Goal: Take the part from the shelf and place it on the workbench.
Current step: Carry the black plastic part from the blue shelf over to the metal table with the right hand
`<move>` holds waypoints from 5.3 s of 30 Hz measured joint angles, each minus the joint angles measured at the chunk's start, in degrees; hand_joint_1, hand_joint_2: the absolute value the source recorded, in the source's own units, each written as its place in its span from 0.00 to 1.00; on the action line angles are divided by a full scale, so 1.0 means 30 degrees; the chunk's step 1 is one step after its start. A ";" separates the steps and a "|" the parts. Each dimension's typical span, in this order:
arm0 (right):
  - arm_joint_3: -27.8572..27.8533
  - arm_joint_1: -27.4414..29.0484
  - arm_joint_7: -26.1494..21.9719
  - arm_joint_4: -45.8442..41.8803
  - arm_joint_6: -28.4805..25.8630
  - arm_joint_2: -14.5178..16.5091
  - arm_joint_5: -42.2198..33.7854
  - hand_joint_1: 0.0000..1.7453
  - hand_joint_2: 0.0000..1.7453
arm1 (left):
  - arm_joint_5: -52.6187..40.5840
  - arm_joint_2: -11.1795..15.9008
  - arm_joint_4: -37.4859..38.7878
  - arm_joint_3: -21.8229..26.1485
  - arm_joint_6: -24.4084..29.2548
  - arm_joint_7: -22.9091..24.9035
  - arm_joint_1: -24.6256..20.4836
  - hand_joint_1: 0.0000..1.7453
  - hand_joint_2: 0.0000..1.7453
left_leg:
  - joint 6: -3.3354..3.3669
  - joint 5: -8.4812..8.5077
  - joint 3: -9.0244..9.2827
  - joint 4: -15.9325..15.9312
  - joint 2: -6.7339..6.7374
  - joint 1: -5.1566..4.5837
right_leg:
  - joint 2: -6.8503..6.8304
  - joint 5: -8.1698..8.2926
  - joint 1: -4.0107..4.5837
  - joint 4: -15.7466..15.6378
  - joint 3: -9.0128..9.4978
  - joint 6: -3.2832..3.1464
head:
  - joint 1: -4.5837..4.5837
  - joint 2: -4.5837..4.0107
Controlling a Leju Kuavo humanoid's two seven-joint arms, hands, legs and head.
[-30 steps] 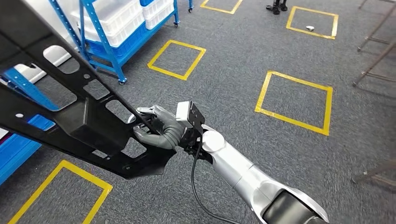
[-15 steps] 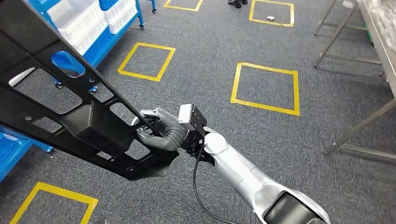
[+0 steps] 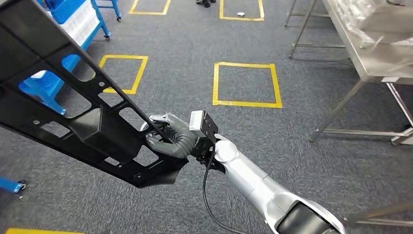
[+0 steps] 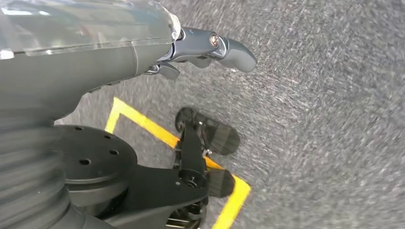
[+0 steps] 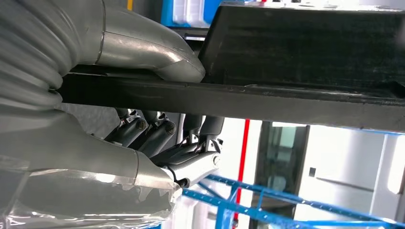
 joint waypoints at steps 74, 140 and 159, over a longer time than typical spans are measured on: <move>0.0122 0.0040 -0.0155 0.0153 -0.0568 0.0000 0.1033 1.00 1.00 | 0.0207 0.0027 0.0007 -0.0004 0.0242 0.0009 0.0278 0.00 1.00 | 0.0757 0.0200 -0.0293 0.0037 0.2176 -0.0074 | -0.2635 -0.1705 0.0056 0.3541 -0.1539 0.0661 | 0.0068 0.0000; 0.0153 -0.0931 -0.0512 0.1390 -0.0936 -0.0291 0.1321 1.00 1.00 | 0.0454 -0.0137 0.0015 -0.0430 -0.0412 -0.1337 -0.0110 0.00 1.00 | 0.0329 0.0333 -0.0193 -0.0147 0.2169 -0.0092 | -0.2693 -0.0127 0.0282 -0.0185 0.0159 0.0224 | 0.0082 0.0000; 0.0304 -0.1111 -0.0812 0.1597 -0.1160 -0.0339 0.1827 1.00 1.00 | 0.0514 -0.0182 0.0015 -0.0435 -0.0322 -0.1193 -0.0248 0.00 1.00 | 0.0609 0.0740 -0.0765 0.0109 0.1625 -0.0001 | -0.2106 -0.1364 0.0162 0.1304 -0.0126 0.0556 | 0.0080 0.0000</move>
